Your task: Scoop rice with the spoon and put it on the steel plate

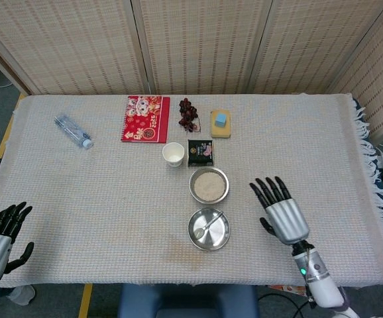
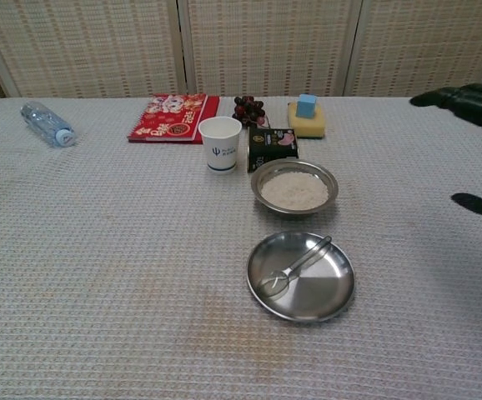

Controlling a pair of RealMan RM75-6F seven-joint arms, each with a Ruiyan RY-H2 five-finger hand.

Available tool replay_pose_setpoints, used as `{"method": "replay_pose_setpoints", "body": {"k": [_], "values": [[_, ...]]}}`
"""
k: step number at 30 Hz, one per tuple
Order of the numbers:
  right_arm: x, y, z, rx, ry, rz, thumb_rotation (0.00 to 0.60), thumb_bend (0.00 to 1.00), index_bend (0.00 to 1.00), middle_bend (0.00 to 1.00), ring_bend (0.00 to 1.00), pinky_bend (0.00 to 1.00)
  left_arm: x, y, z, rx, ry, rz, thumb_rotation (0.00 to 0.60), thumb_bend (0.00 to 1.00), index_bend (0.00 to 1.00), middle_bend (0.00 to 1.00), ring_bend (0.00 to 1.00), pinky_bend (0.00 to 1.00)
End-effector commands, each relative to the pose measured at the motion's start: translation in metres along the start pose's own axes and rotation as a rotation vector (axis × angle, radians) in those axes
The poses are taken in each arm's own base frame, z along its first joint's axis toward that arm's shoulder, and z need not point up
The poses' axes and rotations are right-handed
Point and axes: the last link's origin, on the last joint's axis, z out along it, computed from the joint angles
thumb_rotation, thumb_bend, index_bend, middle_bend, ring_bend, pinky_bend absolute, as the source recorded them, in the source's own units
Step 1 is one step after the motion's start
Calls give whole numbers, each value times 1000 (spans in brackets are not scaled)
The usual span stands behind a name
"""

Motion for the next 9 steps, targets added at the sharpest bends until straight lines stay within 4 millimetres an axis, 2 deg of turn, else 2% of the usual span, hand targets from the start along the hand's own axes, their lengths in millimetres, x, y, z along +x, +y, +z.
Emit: {"method": "replay_pose_setpoints", "body": {"k": [1, 4, 7, 9], "values": [[10, 20, -31, -75, -12, -37, 600, 209, 0, 1, 0, 0, -2, -2, -1, 15, -14, -1, 600, 408, 0, 0, 0, 108], [10, 41, -61, -153, -68, -28, 600, 210, 0, 0, 0, 0, -6, -6, 1, 63, -70, 16, 600, 408, 0, 0, 0, 106], [25, 46, -65, -167, -34, -1, 600, 210, 0, 0, 0, 0, -3, -1, 1, 65, -56, 28, 600, 409, 0, 0, 0, 102], [28, 46, -65, -162, -22, 3, 600, 209, 0, 0, 0, 0, -2, -1, 1, 65, -42, 45, 600, 409, 0, 0, 0, 93]]}}
